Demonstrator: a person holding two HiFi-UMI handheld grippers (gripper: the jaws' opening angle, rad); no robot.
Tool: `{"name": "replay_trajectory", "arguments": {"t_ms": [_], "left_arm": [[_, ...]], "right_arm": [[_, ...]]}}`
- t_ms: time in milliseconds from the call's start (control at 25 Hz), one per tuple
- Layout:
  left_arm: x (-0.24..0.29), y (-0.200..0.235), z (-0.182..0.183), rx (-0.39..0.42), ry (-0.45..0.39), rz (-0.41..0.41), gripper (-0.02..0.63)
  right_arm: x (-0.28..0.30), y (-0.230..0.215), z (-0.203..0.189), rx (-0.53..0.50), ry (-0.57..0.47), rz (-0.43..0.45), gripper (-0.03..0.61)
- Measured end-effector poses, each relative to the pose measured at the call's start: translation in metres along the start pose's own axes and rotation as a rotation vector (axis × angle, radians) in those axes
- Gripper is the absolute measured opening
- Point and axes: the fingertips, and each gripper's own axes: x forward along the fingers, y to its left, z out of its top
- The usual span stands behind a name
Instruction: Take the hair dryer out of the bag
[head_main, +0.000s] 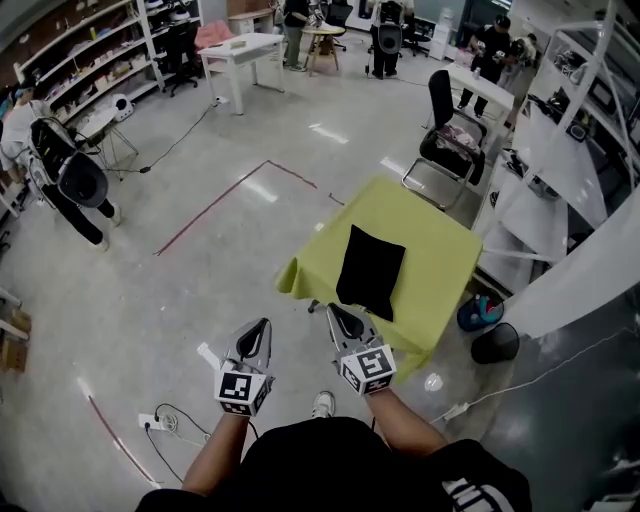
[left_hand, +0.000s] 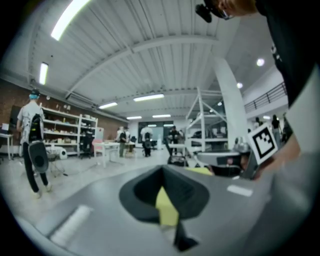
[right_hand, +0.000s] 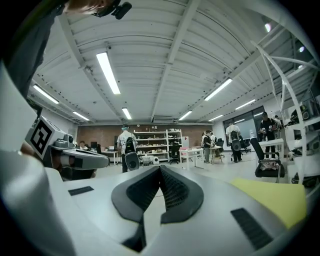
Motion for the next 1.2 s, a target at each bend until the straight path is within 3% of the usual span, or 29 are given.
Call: {"name": "replay_trajectory", "arguments": {"t_ms": [560,840,1200], "left_arm": [[0.088,-0.01,0.006,0.026,0.031,-0.096,0.006],[0.145,-0.016,0.006,0.038,0.021,-0.198,0.006],[0.221,-0.01,0.017,0.005,0.039,-0.391,0.007]], "right_arm": [[0.015,-0.068,0.003,-0.035,0.013,-0.05,0.006],[0.027,-0.103,-0.009,-0.054,0.054,-0.125,0.006],[0.07,-0.139,-0.006,-0.045,0.078,-0.219,0.006]]}}
